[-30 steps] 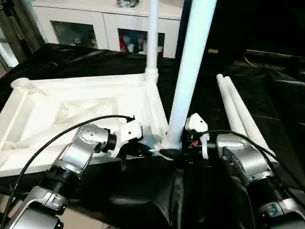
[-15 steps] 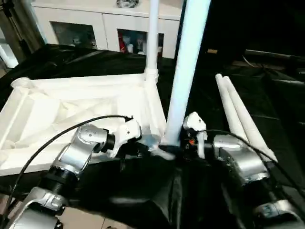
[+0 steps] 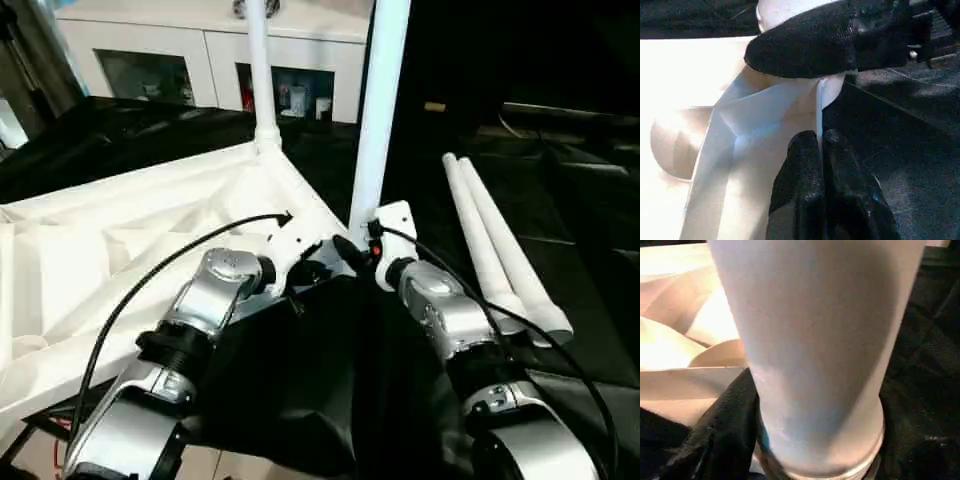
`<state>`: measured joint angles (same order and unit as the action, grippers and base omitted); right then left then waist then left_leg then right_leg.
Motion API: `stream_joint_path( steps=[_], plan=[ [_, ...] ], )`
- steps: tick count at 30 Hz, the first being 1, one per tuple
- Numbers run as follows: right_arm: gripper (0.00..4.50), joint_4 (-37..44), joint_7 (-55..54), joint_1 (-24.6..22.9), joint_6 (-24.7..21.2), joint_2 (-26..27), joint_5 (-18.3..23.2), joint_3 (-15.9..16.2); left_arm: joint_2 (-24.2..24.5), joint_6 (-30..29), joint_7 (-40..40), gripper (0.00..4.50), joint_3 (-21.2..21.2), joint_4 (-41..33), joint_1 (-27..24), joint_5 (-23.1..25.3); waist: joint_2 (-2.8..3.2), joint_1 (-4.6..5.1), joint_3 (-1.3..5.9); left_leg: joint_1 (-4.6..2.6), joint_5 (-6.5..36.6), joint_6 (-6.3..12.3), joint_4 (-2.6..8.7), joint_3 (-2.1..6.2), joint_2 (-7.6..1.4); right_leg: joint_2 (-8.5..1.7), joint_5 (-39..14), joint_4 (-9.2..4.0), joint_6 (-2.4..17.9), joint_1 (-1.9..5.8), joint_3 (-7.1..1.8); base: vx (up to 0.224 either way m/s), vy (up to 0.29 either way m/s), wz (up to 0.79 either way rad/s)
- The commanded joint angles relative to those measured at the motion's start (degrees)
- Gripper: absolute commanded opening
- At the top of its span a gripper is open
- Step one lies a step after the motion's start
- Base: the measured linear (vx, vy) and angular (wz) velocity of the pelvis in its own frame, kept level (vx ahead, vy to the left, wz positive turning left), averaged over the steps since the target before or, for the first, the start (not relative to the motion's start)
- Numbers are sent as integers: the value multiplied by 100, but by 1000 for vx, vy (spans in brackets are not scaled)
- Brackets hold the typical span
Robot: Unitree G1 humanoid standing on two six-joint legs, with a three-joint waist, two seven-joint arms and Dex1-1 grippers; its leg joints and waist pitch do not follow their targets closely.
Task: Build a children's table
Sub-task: Rotate leg to tighten
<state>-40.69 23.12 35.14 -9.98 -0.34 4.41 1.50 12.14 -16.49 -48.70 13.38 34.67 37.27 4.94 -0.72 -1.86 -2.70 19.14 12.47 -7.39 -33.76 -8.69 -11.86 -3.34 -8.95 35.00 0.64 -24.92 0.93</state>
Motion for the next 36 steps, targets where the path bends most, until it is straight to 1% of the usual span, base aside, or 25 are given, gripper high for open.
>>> stream_joint_path(
  steps=[1,3,4,5,8,9,10,11,12,13,15,16,17,18,19,21,23,25,26,27,28,29,31,33,36],
  plan=[
    [367,4,745,-93,-119,282,108,472,-169,462,-164,0,97,-266,7,-195,-38,-26,344,133,795,317,379,-104,39,-261,-1342,-424,1156,424,-132,0,0,0],
    [390,97,1010,-142,-19,126,24,667,-71,527,-326,0,149,-330,-73,-248,-46,-28,336,136,892,331,383,-99,30,-272,-1509,-438,1132,429,-131,0,0,0],
    [390,169,1178,-178,8,37,22,736,-21,586,-429,0,177,-369,-118,-265,-60,-25,330,126,917,336,385,-106,30,-267,-1628,-455,1088,414,-130,0,0,0],
    [390,346,1522,-260,5,-124,65,833,66,652,-612,0,215,-457,-202,-293,-56,-33,330,130,935,347,391,-98,22,-271,-1698,-454,1057,426,-131,0,0,0],
    [390,649,2098,-394,-24,-390,119,952,188,717,-867,0,256,-578,-310,-315,-48,-26,324,120,977,369,395,-100,5,-270,-1735,-458,1063,397,-135,0,0,0],
    [390,905,2518,-503,-66,-623,178,1017,290,733,-1036,0,285,-664,-383,-326,-66,-44,325,120,966,388,394,-101,-5,-273,-1693,-453,1065,409,-138,0,0,0],
    [390,905,2518,-503,-66,-623,178,1017,290,733,-1036,0,285,-664,-383,-326,-65,-53,326,128,928,407,393,-95,-9,-274,-1630,-440,1074,421,-139,0,0,0],
    [390,1124,2907,-592,-106,-867,265,1045,389,780,-1210,0,311,-730,-444,-352,-55,-44,326,122,901,419,390,-108,-6,-267,-1553,-437,1118,390,-142,0,0,0],
    [390,1271,3183,-657,-119,-1043,320,1061,469,799,-1359,0,325,-798,-502,-394,-74,-59,327,124,891,443,390,-100,-2,-262,-1551,-438,1116,418,-133,0,0,0],
    [390,1349,3360,-691,-120,-1153,353,1067,514,815,-1453,0,333,-832,-531,-421,-72,-72,329,113,885,478,382,-108,-23,-275,-1475,-428,1157,401,-143,0,0,0],
    [390,1515,3689,-761,-188,-1357,435,1099,603,854,-1675,0,356,-921,-595,-490,-75,-78,332,122,842,507,375,-117,-12,-267,-1424,-422,1188,398,-142,0,0,0],
    [390,1578,3799,-788,-220,-1434,458,1126,644,841,-1759,0,372,-964,-622,-509,-77,-100,338,122,792,511,376,-111,-17,-274,-1383,-412,1195,414,-140,0,0,0],
    [390,1711,4039,-847,-287,-1608,501,1183,736,837,-1929,0,410,-1045,-684,-529,-76,-99,327,126,783,515,378,-113,-18,-268,-1373,-412,1203,407,-142,0,0,0],
    [390,1754,4130,-867,-305,-1676,513,1198,773,839,-1984,0,424,-1067,-710,-524,-68,-107,333,124,767,511,381,-106,-26,-276,-1351,-404,1213,414,-138,0,0,0],
    [390,1774,4177,-876,-316,-1710,520,1201,792,845,-2010,0,430,-1075,-723,-519,-72,-112,329,117,797,516,377,-118,-25,-271,-1351,-409,1225,397,-139,0,0,0],
    [390,1809,4218,-873,-337,-1736,513,1165,849,818,-2167,0,446,-1154,-771,-552,-67,-118,330,111,800,490,377,-118,-22,-273,-1411,-415,1221,391,-140,0,0,0],
    [366,1826,4230,-866,-347,-1745,500,1163,869,811,-2213,0,453,-1177,-783,-552,-72,-128,328,106,802,448,378,-122,-21,-270,-1456,-421,1207,387,-141,0,0,0],
    [359,1846,4240,-867,-351,-1748,488,1177,882,821,-2248,0,461,-1188,-794,-545,-71,-142,330,93,813,430,378,-124,-26,-269,-1485,-421,1194,380,-143,0,0,0],
    [342,1856,4253,-868,-360,-1750,486,1182,890,833,-2266,0,466,-1187,-797,-546,-68,-146,328,88,819,430,379,-127,-27,-267,-1489,-425,1195,373,-144,0,0,0],
    [329,1860,4256,-867,-365,-1743,483,1188,893,839,-2271,0,471,-1180,-794,-543,-70,-148,332,91,799,429,376,-128,-26,-263,-1437,-416,1204,376,-143,0,0,0],
    [329,1918,4271,-885,-411,-1746,502,1228,906,830,-2289,0,483,-1194,-797,-550,-80,-145,329,114,760,423,381,-120,-19,-265,-1427,-410,1187,396,-139,0,0,0],
    [317,1918,4271,-885,-411,-1746,502,1228,906,830,-2289,0,483,-1194,-797,-550,-81,-147,332,118,741,418,379,-119,-17,-267,-1428,-409,1172,400,-138,0,0,0],
    [310,1952,4283,-910,-440,-1738,506,1267,897,828,-2262,0,475,-1201,-803,-526,-82,-152,339,116,688,417,371,-121,-17,-268,-1388,-404,1149,401,-140,0,0,0],
    [286,1971,4273,-939,-453,-1718,508,1283,869,848,-2180,0,458,-1167,-793,-486,-94,-150,339,125,666,419,370,-122,-12,-267,-1386,-405,1143,405,-137,0,0,0],
    [279,1970,4200,-977,-447,-1670,502,1279,813,889,-2091,0,425,-1108,-776,-467,-94,-157,340,124,655,415,367,-122,-13,-269,-1414,-406,1118,404,-139,0,0,0]
  ],
)
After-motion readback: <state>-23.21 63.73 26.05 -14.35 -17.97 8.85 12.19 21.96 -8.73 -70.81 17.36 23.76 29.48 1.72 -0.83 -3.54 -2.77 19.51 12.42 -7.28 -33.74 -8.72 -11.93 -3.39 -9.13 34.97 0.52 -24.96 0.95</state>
